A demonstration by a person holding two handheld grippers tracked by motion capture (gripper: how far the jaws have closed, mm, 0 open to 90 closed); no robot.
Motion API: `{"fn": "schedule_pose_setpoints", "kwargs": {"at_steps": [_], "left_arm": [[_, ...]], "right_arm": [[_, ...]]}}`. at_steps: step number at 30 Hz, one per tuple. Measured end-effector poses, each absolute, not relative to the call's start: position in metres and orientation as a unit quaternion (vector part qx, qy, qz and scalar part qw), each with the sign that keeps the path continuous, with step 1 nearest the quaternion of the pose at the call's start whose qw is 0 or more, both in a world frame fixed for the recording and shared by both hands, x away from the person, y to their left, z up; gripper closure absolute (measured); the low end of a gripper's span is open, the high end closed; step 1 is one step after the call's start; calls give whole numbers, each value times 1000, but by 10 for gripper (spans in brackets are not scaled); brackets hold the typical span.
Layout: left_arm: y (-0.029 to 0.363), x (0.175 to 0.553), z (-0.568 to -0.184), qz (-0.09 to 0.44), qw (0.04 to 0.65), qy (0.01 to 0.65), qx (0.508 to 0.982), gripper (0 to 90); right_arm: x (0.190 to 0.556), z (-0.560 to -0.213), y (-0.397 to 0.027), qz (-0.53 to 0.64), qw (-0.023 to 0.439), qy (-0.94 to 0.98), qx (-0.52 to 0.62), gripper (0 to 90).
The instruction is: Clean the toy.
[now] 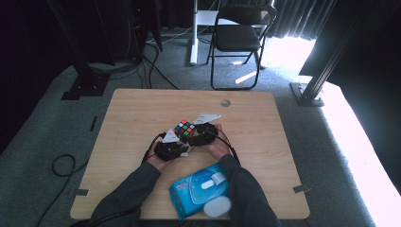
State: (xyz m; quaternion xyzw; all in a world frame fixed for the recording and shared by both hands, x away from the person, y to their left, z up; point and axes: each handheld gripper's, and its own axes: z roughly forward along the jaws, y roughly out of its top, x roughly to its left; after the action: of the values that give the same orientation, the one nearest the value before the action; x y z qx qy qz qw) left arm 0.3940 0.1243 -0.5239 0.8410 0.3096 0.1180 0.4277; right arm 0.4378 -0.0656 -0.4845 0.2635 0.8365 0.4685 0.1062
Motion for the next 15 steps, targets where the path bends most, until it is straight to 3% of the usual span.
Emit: {"fn": "schedule_pose_setpoints", "kwargs": {"at_steps": [15], "left_arm": [[160,408,-522,147,441,383,798,824]], "right_arm": [[437,-483,-67,474,103,835,261,342]]}}
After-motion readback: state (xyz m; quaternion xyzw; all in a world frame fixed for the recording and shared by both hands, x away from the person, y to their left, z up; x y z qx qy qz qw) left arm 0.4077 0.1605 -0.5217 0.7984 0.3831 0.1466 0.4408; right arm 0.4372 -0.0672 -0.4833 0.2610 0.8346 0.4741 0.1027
